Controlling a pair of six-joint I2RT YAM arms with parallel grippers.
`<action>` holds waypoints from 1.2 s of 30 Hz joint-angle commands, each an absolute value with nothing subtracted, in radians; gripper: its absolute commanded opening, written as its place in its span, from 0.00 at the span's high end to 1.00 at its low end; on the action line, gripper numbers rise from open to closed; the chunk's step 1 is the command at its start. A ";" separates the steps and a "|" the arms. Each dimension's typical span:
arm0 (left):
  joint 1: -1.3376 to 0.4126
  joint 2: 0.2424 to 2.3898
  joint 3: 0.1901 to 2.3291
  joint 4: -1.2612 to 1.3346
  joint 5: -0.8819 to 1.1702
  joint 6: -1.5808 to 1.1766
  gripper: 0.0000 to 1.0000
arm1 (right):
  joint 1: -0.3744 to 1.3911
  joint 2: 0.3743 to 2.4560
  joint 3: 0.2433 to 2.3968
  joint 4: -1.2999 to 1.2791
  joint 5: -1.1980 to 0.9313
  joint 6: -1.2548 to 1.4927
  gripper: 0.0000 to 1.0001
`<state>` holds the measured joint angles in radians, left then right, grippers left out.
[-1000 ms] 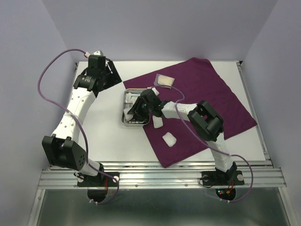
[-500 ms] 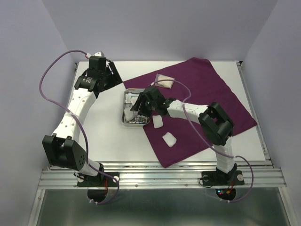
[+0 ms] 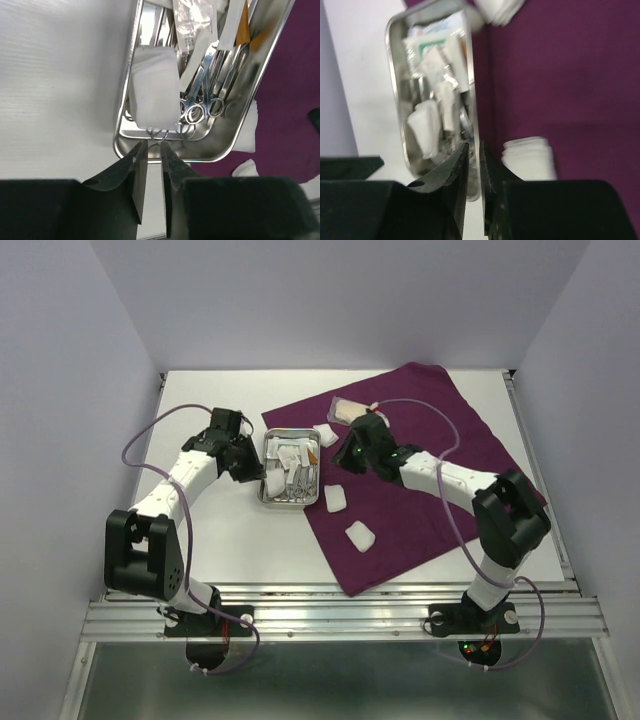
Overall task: Prepare the surgical pack
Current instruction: Place the medical item in the container, then pick up the medical item from the surgical kit.
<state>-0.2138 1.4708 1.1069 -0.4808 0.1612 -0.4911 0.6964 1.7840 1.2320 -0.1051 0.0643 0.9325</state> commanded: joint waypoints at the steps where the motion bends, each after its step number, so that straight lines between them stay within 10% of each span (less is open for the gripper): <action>1: -0.232 1.463 1.023 -0.358 0.284 -0.505 0.77 | 0.601 1.700 1.145 -0.115 0.126 0.873 0.79; 16: -0.318 1.618 1.005 -0.281 0.284 -0.528 0.89 | 0.529 1.747 1.043 -0.054 -0.256 0.718 0.37; 36: -0.318 1.606 1.049 -0.250 0.285 -0.514 0.89 | 0.549 1.855 1.002 0.041 -0.382 0.724 0.59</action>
